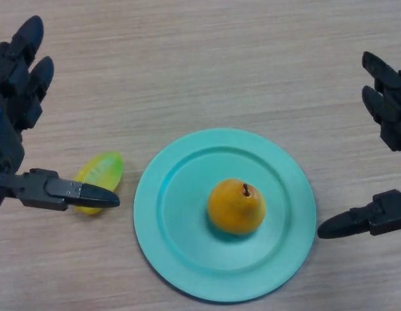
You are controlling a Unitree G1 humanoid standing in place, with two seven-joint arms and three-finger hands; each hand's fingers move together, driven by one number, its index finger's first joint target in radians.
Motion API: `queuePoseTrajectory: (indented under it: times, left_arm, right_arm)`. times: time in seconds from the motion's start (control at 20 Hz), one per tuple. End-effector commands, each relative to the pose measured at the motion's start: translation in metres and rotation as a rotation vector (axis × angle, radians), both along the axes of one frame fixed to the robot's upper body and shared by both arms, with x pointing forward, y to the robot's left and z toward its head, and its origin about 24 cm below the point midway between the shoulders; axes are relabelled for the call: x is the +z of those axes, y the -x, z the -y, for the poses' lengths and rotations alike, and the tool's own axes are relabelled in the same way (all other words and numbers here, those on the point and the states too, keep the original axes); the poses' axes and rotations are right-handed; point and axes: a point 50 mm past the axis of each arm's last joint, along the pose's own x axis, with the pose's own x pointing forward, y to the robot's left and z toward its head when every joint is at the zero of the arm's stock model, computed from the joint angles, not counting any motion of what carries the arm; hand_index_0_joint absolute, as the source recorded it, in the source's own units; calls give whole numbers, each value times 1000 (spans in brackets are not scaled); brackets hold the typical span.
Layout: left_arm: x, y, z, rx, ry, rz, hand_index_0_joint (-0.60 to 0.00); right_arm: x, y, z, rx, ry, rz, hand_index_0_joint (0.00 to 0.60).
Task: Pick up the yellow pear and place it on the plate
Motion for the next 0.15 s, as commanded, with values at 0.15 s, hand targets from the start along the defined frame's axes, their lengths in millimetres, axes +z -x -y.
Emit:
queuePoseTrajectory:
  times: [0.15]
  left_arm:
    - [35, 12, -14, 58, -42, 244, 0]
  right_arm:
    - [30, 10, 1, 4, 22, 161, 0]
